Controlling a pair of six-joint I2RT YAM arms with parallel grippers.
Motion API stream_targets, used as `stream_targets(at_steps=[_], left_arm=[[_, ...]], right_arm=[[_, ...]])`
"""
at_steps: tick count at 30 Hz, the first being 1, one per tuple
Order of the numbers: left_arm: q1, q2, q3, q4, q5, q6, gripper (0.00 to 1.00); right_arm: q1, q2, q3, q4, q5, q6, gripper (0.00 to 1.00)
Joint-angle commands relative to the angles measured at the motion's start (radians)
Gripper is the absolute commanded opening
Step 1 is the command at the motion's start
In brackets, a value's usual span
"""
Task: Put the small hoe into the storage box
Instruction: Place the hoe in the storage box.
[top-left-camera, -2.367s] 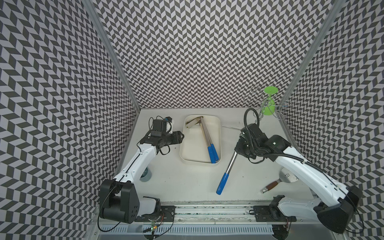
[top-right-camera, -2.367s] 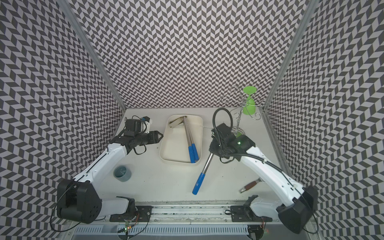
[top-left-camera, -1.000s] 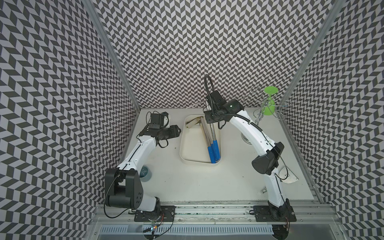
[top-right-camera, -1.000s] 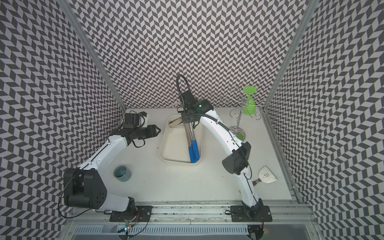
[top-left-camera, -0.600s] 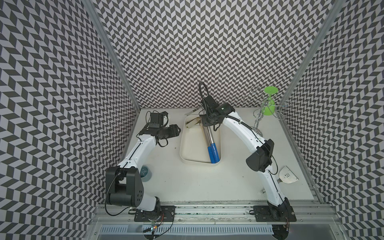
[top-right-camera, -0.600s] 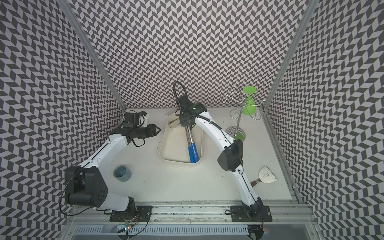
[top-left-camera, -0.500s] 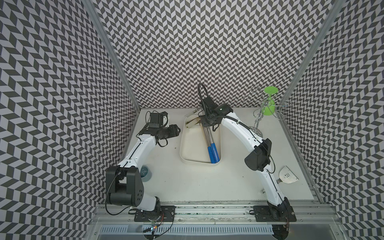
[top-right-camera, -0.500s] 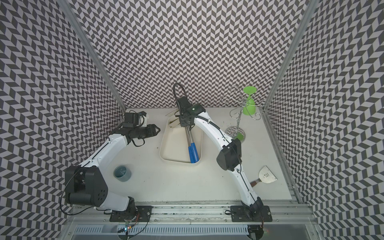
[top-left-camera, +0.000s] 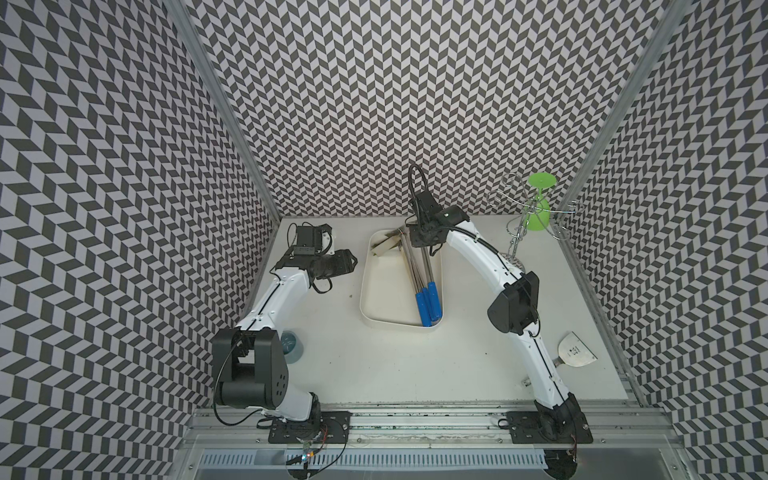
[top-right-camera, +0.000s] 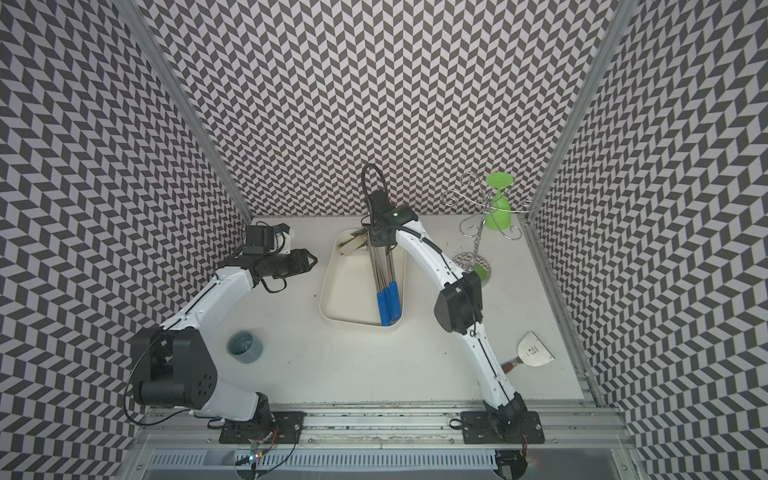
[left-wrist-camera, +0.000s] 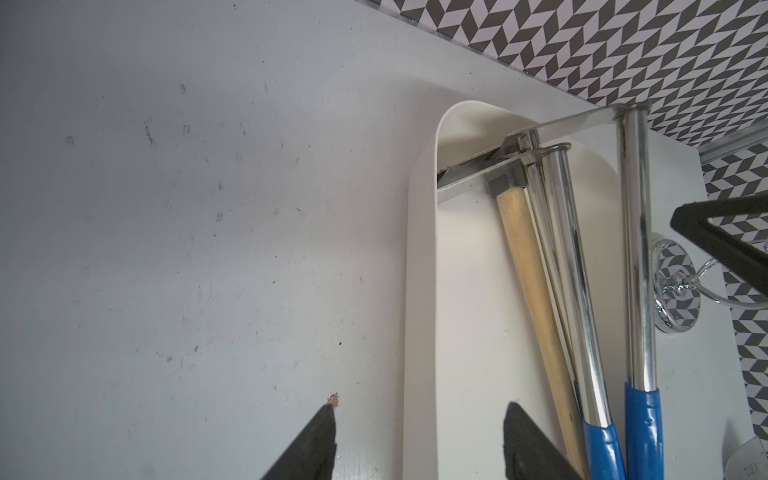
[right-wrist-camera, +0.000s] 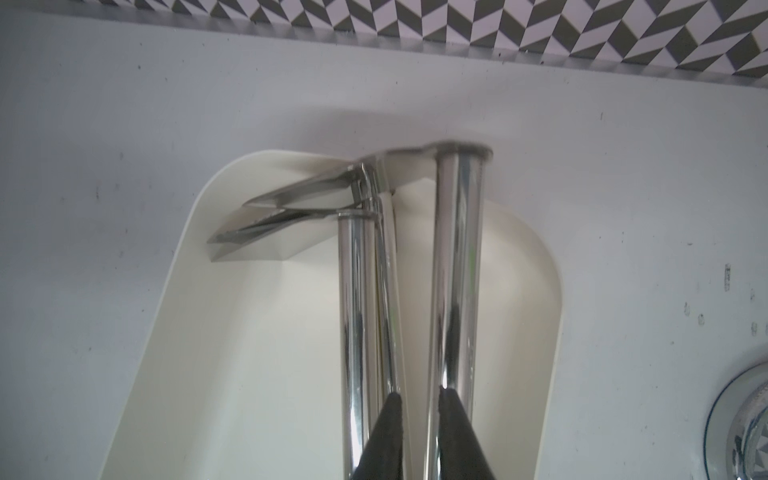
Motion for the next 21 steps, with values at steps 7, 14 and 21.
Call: stream_targets(at_steps=[7, 14, 21], left_arm=[[0.022, 0.019, 0.034, 0.007, 0.019, 0.021, 0.65], [0.029, 0.028, 0.036, 0.009, 0.022, 0.021, 0.65], [0.029, 0.041, 0.045, 0.014, 0.035, 0.013, 0.65]], right_arm=[[0.008, 0.054, 0.011, 0.083, -0.051, 0.011, 0.00], [0.006, 0.019, -0.004, 0.107, -0.062, 0.053, 0.06], [-0.076, -0.150, -0.225, 0.256, -0.160, 0.273, 0.25]])
